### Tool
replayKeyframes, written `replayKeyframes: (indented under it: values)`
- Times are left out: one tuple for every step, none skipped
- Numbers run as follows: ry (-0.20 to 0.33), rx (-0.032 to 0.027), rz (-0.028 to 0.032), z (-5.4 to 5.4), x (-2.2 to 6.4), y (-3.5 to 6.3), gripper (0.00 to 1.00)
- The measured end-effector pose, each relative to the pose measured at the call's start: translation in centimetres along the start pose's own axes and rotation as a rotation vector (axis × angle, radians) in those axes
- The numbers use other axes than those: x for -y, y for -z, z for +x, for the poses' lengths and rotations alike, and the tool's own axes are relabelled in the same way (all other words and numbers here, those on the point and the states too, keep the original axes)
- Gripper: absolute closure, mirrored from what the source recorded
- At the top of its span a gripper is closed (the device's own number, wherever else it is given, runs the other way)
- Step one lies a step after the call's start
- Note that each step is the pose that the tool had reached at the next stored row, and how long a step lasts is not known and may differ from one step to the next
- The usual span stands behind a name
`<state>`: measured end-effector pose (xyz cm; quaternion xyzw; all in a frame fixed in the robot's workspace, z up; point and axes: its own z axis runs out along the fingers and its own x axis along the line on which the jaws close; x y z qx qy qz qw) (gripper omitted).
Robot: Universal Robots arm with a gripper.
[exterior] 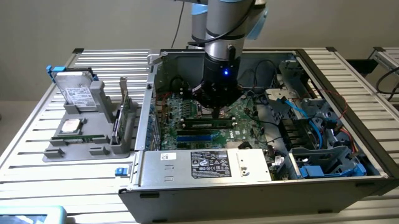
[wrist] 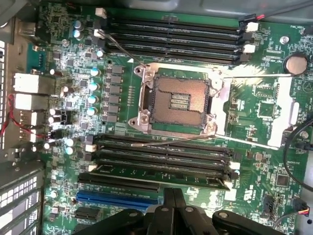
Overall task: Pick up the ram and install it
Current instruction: 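Press down the ram until it locks into place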
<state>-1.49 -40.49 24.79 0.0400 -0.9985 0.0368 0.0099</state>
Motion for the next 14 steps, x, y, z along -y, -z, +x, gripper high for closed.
replayKeyframes:
  values:
    - [-0.01,0.0023,0.0,0.0,0.0,0.0,0.89]
    - [-0.021,0.0035,-0.0002,-0.01,0.0,-0.01,0.89]
    - [-0.033,0.0043,-0.0002,-0.01,0.0,-0.01,0.89]
    - [-0.044,0.0048,-0.0003,0.0,0.0,0.0,0.89]
    - [-0.056,0.0055,-0.0004,0.0,0.0,0.0,0.89]
    - [-0.066,0.0059,-0.0006,0.0,0.0,0.0,0.89]
    - [-0.075,0.0067,-0.0006,0.0,0.0,0.0,0.89]
    - [-0.079,0.0079,-0.0006,0.0,0.0,0.0,0.89]
    - [-0.081,0.0084,-0.0006,0.0,0.0,0.0,0.89]
    - [-0.081,0.0084,-0.0006,0.0,0.0,0.0,0.89]
    - [-0.081,0.0085,-0.0006,0.0,0.0,0.0,0.89]
    - [-0.081,0.0085,-0.0006,0.0,0.0,0.0,0.89]
    - [-0.081,0.0084,-0.0006,0.0,0.0,0.0,0.89]
    - [-0.081,0.0085,-0.0006,0.0,0.0,0.0,0.89]
